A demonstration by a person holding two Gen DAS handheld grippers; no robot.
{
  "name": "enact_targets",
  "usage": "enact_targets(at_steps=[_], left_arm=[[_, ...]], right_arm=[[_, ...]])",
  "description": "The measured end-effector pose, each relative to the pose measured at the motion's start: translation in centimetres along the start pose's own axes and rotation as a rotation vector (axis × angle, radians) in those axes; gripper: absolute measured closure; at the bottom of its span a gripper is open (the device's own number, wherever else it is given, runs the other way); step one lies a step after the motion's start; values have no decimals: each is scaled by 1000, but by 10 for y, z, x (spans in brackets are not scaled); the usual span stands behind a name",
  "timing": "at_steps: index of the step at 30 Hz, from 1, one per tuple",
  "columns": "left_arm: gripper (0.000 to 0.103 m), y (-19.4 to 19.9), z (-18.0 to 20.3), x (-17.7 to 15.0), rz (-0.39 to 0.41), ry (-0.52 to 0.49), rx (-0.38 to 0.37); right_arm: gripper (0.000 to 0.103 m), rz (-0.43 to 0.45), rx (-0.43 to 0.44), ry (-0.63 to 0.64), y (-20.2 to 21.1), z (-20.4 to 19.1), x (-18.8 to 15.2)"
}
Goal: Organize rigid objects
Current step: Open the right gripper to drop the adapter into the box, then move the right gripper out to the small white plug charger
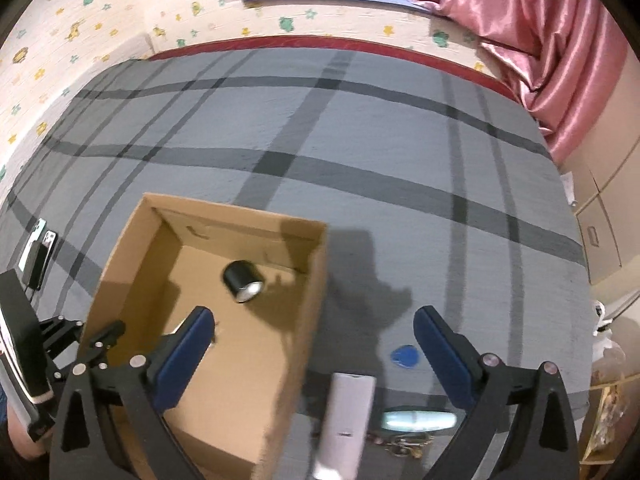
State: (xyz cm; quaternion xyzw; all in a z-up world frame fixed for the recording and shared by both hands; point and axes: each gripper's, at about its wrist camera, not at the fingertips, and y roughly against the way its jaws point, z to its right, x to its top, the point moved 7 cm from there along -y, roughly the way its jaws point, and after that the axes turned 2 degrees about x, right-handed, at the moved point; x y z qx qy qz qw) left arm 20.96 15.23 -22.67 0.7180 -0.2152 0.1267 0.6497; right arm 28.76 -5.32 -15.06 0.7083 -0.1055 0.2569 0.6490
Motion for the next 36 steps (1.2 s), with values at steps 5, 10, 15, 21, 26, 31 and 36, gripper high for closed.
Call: enact_targets(at_steps=[5,10,15,21,26,31,36], left_arm=[[88,0,0,0,-2,1,0],[88,0,0,1,-3,1,1],[88,0,0,1,-5,1,1],[88,-1,1,0,-4,-5,7],[88,-1,2,-1,-4,-10,14],[88,-1,2,0,-5,-11,19],[88,0,3,0,-5,-12,20]], right_arm=[[1,-4,-37,-28,1,32,-5],[1,-12,-73,-68,-5,66,-14],[1,-29,-111,-118,-19,98,-26],[1,-53,-150,-165,-37,128,-40],[1,-89,-172,-203,-60,148,-55],[1,-114,-178,-232,-81,161,-66],[1,-140,-182,-252,-99,171,-76]])
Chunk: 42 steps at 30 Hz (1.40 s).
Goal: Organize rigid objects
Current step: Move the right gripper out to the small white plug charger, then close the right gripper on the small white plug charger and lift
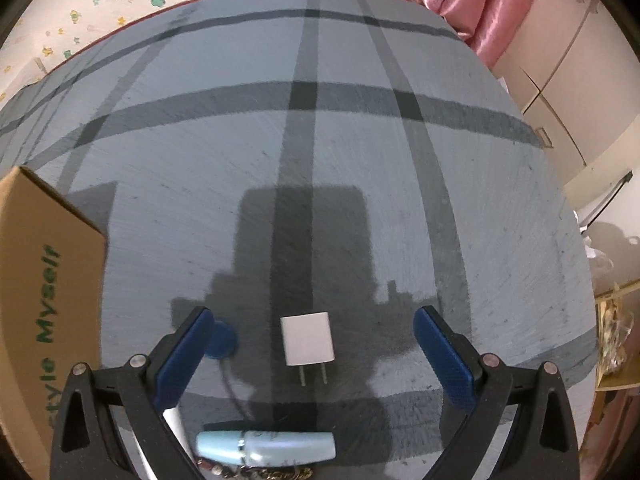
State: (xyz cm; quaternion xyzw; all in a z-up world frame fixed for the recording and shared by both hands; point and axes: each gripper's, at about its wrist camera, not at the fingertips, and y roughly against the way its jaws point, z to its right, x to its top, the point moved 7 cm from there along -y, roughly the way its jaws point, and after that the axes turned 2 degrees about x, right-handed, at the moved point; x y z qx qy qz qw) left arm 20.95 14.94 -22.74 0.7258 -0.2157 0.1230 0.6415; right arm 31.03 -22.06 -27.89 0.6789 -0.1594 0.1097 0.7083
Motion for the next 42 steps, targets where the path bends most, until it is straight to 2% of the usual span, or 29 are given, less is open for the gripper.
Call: enact_targets(at_steps=[8,12,14,15,17,18,32,42], left_arm=[[88,1,1,1,0,-2,4],[88,0,1,1,-2,-1,6],[88,0,1,1,-2,-1,7],[88,0,1,1,-1,-2,8],[88,0,1,1,-2,-2,9],[88,0,1,1,-1,-2,9],[88,1,1,1,0,-2,11],[88,0,1,0,2,0,7]], right_arm=[[3,-46,-13,-5,-24,9,-8],[10,-51,-1,-14,-26,10,-7],[18,-54,0,-3,-27,8,-6],[27,-59,4,3,-27,7,-5],[53,-74,9,7,-28,4,-8],[73,-86,19,5,-29,3,-10],[75,-55,19,20,-5,-4,-9],[75,-5,31,42,34,-14,-5]])
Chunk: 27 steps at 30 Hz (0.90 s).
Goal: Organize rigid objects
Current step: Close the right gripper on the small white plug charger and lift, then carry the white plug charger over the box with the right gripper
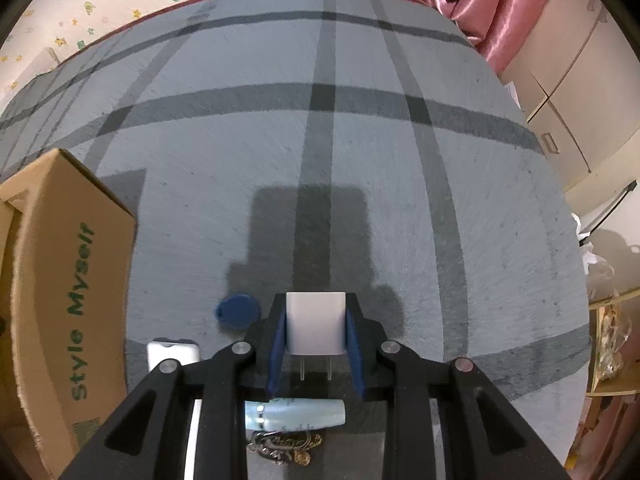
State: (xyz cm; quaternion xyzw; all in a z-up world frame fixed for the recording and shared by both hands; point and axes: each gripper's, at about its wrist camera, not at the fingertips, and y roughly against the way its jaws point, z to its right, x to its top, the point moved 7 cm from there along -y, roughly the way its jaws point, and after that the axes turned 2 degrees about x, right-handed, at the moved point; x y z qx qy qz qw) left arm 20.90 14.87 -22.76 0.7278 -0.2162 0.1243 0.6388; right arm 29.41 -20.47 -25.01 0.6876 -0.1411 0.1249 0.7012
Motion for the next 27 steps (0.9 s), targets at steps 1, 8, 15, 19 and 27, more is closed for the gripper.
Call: enact_targets(at_steps=[1,8,15,19,27], left_arm=[[88,0,0,0,0,1,-1],[88,1,-1,0,2,1,-4],[88,1,-3,1,0,6,-17],[88,0,-4,0,0,10,-24],[88,0,-4,-1,6,0,-26]], right_arm=[[75,5,1,4,4,-1,0],[75,42,9,31,31,-18,5],[75,73,22,71,57,-40,10],[75,95,32,97,72,-54,13],[75,134,65,157,97,-90,18]])
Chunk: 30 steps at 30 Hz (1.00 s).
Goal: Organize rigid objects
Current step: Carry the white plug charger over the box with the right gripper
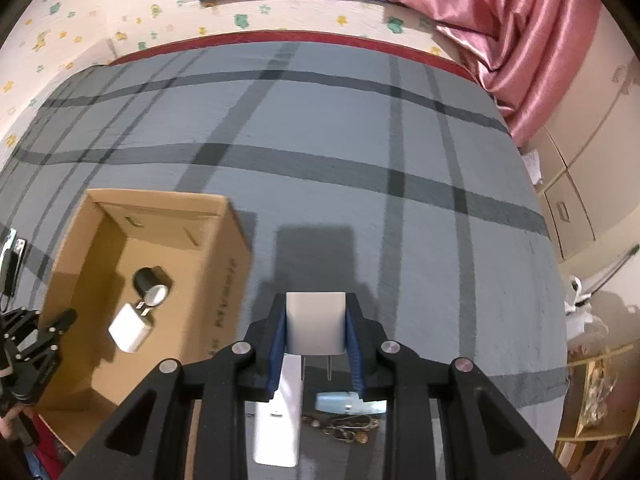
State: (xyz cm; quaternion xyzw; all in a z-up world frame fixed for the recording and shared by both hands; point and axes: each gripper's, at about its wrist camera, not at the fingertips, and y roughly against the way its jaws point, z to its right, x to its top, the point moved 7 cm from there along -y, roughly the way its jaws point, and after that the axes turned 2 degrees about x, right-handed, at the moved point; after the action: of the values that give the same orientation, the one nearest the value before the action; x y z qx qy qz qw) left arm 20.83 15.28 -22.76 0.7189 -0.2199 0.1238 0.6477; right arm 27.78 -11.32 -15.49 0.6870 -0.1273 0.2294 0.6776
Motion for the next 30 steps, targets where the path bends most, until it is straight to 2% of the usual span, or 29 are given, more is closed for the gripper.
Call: enact_targets(at_steps=[17,30], left_arm=[[88,2,1,1,-6,-9,0],[88,0,1,2,-10,-6,4]], right_arm=[[75,12,110,119,2,-97,6],[75,-27,152,147,-24,-143,-4]])
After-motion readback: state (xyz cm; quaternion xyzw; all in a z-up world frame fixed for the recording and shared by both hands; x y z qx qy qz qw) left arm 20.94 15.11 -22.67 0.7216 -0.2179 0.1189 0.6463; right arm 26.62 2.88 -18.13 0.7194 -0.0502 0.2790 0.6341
